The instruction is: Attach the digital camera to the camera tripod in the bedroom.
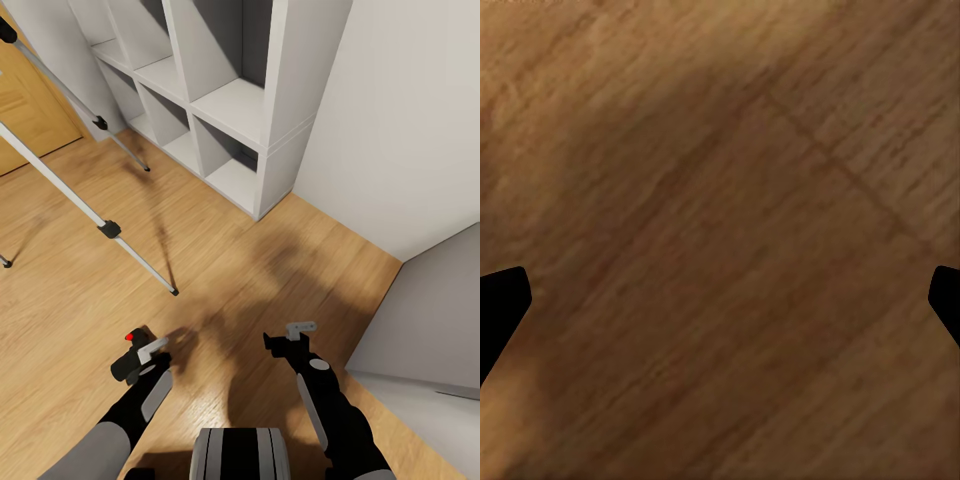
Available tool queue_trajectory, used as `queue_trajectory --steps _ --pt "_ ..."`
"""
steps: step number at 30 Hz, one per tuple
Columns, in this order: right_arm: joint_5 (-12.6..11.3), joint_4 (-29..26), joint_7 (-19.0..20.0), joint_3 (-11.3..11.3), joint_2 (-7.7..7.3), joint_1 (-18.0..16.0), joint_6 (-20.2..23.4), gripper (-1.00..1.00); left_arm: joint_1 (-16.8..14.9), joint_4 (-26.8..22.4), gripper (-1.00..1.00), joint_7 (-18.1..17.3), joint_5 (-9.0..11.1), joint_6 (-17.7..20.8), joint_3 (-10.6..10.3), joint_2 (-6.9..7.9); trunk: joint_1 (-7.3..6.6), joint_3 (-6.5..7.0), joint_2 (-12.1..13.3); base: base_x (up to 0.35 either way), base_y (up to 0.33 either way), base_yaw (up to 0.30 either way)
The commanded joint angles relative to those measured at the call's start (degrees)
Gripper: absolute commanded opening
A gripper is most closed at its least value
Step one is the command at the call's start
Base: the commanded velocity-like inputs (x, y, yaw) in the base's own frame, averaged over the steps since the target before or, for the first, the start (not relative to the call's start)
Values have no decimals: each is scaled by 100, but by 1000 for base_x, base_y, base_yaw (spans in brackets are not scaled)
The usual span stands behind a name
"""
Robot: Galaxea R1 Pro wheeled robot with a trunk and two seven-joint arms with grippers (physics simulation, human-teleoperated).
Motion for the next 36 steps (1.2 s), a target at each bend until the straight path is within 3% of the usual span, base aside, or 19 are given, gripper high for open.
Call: queue_trajectory --steps 1,10,18,36 --pt "19 -8 -2 3 1 -1 33 100 -1 2 100 50 17 31 -25 10 -1 -3 -1 0 0 0" --pt "16 -8 -2 3 -1 -1 43 100 -1 55 100 56 23 23 99 39 -1 -3 -1 0 0 0" --pt "43 4 -18 -2 33 -1 41 100 -2 152 100 109 -16 -28 86 4 -1 -3 -1 0 0 0" --pt "68 0 -39 -5 6 -1 12 100 -1 -137 100 667 5 -9 59 -43 -1 -3 -1 0 0 0"
